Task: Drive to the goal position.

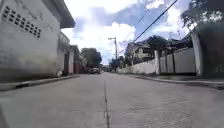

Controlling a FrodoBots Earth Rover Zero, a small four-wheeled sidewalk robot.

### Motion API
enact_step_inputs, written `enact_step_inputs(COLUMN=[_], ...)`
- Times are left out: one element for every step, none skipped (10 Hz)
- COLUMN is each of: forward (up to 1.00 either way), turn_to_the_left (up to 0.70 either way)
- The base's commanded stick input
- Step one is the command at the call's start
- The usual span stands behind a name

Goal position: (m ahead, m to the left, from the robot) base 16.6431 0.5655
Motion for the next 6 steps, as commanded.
enact_step_inputs(forward=[0.70, 0.70, 0.70, 0.70, 0.70, 0.70], turn_to_the_left=[0.00, 0.00, 0.00, 0.00, 0.00, 0.00])
